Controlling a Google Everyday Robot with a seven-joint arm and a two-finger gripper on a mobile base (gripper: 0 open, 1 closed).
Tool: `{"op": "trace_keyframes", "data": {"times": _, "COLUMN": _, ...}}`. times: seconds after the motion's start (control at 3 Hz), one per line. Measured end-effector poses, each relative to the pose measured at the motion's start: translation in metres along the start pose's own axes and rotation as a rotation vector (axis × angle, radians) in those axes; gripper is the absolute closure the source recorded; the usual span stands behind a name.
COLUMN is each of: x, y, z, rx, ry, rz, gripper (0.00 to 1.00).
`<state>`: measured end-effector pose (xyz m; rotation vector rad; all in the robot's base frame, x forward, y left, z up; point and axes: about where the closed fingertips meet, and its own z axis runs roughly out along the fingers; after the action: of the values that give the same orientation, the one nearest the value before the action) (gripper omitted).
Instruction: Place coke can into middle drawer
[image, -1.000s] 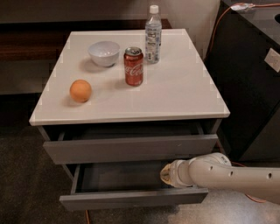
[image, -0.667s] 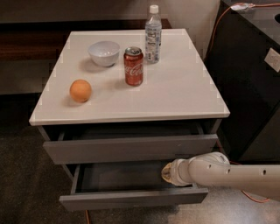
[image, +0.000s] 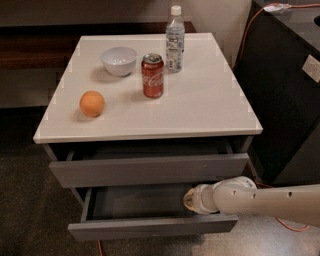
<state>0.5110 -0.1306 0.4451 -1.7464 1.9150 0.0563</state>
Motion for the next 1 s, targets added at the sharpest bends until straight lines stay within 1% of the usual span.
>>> {"op": "trace_keyframes", "data": {"times": 0.67, "x": 0.003, "y": 0.025, "z": 0.019, "rx": -0.049, "ry": 0.010, "rz": 0.017, "gripper": 1.00}}
{"op": "trace_keyframes", "data": {"times": 1.0, "x": -0.002, "y": 0.043, "z": 0.018, "rx": -0.072, "ry": -0.002, "rz": 0.025, "gripper": 1.00}}
